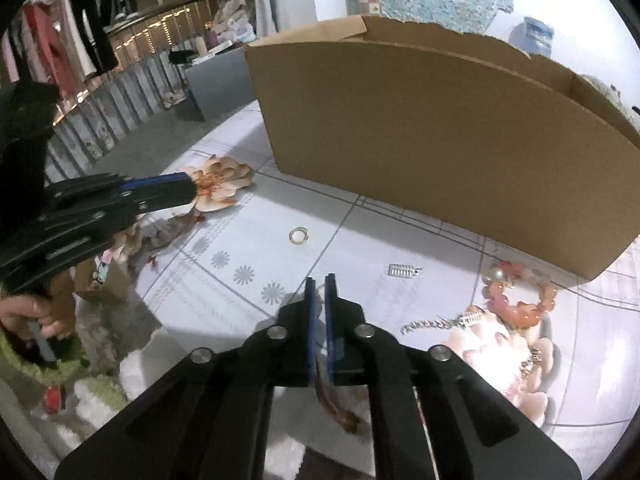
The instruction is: Organize jewelry
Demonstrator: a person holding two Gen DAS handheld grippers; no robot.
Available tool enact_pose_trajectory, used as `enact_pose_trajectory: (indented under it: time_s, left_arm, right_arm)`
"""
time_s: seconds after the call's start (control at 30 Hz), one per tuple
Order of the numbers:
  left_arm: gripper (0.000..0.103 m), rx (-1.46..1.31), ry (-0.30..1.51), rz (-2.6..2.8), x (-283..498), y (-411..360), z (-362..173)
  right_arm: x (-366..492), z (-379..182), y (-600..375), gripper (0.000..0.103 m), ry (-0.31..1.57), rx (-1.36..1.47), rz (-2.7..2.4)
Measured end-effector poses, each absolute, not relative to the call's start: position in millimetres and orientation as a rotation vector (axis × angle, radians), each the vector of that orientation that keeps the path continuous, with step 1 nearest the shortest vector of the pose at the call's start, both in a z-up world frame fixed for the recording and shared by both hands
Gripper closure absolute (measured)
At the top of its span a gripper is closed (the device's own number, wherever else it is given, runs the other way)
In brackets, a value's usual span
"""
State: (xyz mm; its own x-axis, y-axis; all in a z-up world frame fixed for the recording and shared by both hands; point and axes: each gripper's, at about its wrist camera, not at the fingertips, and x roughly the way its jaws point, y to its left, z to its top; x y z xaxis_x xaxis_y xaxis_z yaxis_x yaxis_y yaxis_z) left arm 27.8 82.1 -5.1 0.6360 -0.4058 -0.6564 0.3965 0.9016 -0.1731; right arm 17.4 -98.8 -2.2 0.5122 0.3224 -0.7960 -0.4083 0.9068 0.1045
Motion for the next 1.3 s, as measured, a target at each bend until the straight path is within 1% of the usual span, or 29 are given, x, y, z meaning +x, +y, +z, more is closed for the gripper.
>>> enact_pose_trajectory:
  time_s: [0.03,0.1,0.3,0.4,0.47,0.5,0.57,0.6,0.73,1.0,1.1,1.3]
  left_arm:
    - [0.097,-0.012,0.754,-0.462,28.2,81.4,-5.4]
    - [0.097,-0.014,0.755,-0.469,29.6,80.9,-6.6]
    - [0.097,-0.024,0.765,-0.475,33.6,80.8,-11.7]
    - [0.097,-0.026,0.770,-0.476,35.3,80.8,-13.3]
    - [0.097,-0.028,0.775,-0.478,35.4,81.2,-14.5]
    - [0.097,-0.028,0.776,-0.480,35.6,81.5,-15.4]
    - [0.097,-0.024,0.783,-0.481,36.1,81.5,-17.0]
    - [0.097,-0.024,0.785,-0.482,36.4,81.6,-17.6]
    - [0.097,-0.026,0.785,-0.479,36.5,81.6,-18.0]
    - [0.097,-0.013,0.766,-0.474,31.2,79.5,-10.1]
    - [0.097,-0.004,0.740,-0.472,25.4,79.3,0.4]
    - [0.097,0.018,0.636,-0.516,12.5,74.5,40.4]
  right_arm:
    - [15.4,-1.5,-98.6,0.081,0.932,-0.112,0.445]
    - [12.9,-1.4,-98.4,0.075,0.932,-0.142,0.460]
    - [20.4,-5.2,-96.8,0.075,0.943,-0.196,0.488]
    - [28.3,-6.5,-95.8,0.076,0.946,-0.204,0.524]
    - [29.4,-11.2,-93.0,0.079,0.948,-0.245,0.555]
    - [29.4,-12.9,-92.4,0.081,0.936,-0.257,0.566]
    - [32.1,-12.6,-94.1,0.089,0.943,-0.261,0.600]
    - [34.0,-12.4,-96.0,0.091,0.950,-0.259,0.614]
    - [37.9,-12.8,-103.8,0.093,0.954,-0.241,0.644]
    - [38.0,-12.0,-110.6,0.093,0.936,-0.197,0.633]
    - [30.4,0.9,-116.3,0.093,0.891,-0.187,0.628]
    - [17.6,60.4,-138.6,0.093,0.724,-0.153,0.611]
